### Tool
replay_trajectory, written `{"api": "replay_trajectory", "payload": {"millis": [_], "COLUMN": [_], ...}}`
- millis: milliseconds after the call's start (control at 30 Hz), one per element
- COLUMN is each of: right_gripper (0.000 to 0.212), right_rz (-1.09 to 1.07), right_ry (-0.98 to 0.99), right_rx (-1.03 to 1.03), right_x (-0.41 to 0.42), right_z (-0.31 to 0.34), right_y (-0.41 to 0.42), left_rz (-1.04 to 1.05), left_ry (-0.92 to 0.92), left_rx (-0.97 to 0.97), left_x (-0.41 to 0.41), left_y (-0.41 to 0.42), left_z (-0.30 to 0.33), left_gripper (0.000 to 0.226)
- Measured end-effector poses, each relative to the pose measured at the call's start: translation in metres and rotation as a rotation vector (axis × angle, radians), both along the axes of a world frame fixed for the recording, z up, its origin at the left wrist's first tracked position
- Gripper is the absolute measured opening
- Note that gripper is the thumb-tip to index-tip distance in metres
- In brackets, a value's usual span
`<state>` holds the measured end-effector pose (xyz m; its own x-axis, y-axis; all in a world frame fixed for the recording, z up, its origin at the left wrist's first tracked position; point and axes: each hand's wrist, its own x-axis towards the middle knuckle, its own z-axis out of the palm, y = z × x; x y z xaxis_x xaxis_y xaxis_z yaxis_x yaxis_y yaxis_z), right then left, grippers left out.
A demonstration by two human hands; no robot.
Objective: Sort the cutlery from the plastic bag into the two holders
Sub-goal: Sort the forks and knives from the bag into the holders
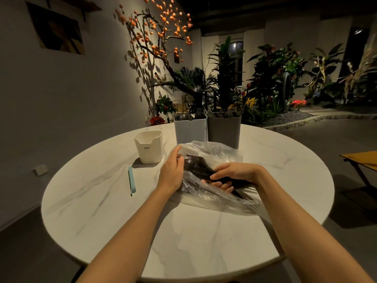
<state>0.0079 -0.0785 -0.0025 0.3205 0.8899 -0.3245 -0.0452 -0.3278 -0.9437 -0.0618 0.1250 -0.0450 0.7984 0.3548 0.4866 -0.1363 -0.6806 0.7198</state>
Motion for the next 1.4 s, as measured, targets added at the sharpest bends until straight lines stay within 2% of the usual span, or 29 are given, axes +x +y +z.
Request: {"api": "replay_trajectory", "payload": {"millis": [133, 333, 433, 467, 667, 800, 1000, 1100, 1200, 1400], "right_gripper": [0.023, 0.017, 0.008, 0.014, 0.018, 0.021, 0.025, 0.031, 0.019, 0.035], "right_rz": [0.154, 0.115, 0.042, 0.025, -0.018, -0.030, -0.047, -0.037, -0.023, -0.063], "right_ry": [-0.115, -0.152, -0.172, -0.175, -0.216, -0.201, -0.151, -0.102, -0.147, -0.063], "right_rx": [-0.020, 0.072, 0.160, 0.176, 0.223, 0.219, 0.205, 0.203, 0.215, 0.251], "right_x": [-0.005, 0.001, 0.003, 0.003, 0.011, 0.012, 0.012, 0.014, 0.014, 0.013], "right_z": [0.007, 0.010, 0.012, 0.012, 0.016, 0.016, 0.014, 0.010, 0.008, 0.003], "right_y": [0.006, 0.007, 0.004, 0.004, 0.006, 0.011, 0.017, 0.017, 0.015, 0.015], "left_rz": [-0.044, -0.077, 0.026, 0.062, 0.142, 0.018, 0.060, 0.088, 0.048, 0.008], "left_ry": [-0.047, -0.202, -0.281, -0.289, -0.153, -0.121, -0.050, -0.054, -0.065, -0.120], "left_rx": [-0.167, -0.245, -0.153, -0.102, -0.051, -0.194, -0.318, -0.313, -0.441, -0.718], "left_x": [-0.002, -0.010, -0.006, -0.005, -0.002, 0.004, 0.010, 0.013, 0.015, 0.016], "left_y": [-0.004, -0.008, -0.009, -0.010, -0.018, -0.021, -0.030, -0.030, -0.028, -0.024], "left_z": [0.009, 0.020, 0.023, 0.023, 0.034, 0.045, 0.058, 0.057, 0.056, 0.054], "left_gripper": [0.039, 0.027, 0.021, 0.021, 0.025, 0.035, 0.058, 0.050, 0.042, 0.060]}}
